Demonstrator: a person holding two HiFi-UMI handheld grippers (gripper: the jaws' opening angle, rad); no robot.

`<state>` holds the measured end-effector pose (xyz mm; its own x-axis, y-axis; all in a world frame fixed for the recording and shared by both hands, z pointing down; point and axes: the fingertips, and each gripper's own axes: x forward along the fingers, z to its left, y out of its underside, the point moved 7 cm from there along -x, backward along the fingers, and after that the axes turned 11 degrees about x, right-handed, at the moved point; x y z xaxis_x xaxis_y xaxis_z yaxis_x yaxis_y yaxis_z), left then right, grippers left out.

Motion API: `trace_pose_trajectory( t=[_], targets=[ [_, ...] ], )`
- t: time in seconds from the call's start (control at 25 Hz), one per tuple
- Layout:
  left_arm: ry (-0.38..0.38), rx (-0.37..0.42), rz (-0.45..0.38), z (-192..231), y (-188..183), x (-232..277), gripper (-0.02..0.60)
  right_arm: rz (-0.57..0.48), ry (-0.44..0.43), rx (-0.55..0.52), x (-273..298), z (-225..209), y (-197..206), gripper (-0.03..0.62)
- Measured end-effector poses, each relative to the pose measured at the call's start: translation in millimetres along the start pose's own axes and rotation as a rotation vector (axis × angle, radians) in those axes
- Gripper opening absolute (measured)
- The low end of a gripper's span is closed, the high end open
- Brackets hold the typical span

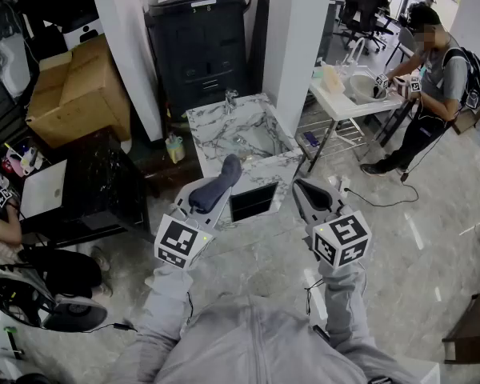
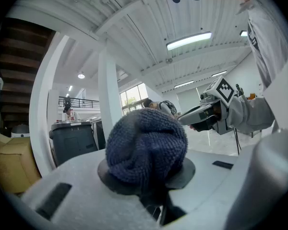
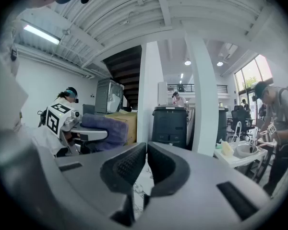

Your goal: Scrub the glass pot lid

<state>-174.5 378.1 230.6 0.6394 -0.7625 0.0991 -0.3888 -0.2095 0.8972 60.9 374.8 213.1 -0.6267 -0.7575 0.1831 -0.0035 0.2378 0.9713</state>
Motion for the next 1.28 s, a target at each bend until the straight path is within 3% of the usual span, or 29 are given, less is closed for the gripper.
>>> trace_pose_trajectory(
  t=[0.48, 0.68, 1.04, 1.28],
  targets=[
    [-0.022, 0.009, 0.009, -15, -13, 4, 0.084, -0.049, 0.013, 0.02, -15, -18, 0, 0.035],
    [-0.04, 0.014, 0.017, -28, -19, 8, 0.086, -0.093, -0.079, 0.07, -25, -22, -5, 0.035],
    [-0.073, 0.007, 0.049, -55, -25, 16, 0.086, -0.029, -0.125, 0.029, -38, -41, 8, 0.034],
    [-0.075, 0.007, 0.055, -56, -25, 30, 0.086, -0.039, -0.106, 0.023, -39, -59, 8, 0.031]
  ],
)
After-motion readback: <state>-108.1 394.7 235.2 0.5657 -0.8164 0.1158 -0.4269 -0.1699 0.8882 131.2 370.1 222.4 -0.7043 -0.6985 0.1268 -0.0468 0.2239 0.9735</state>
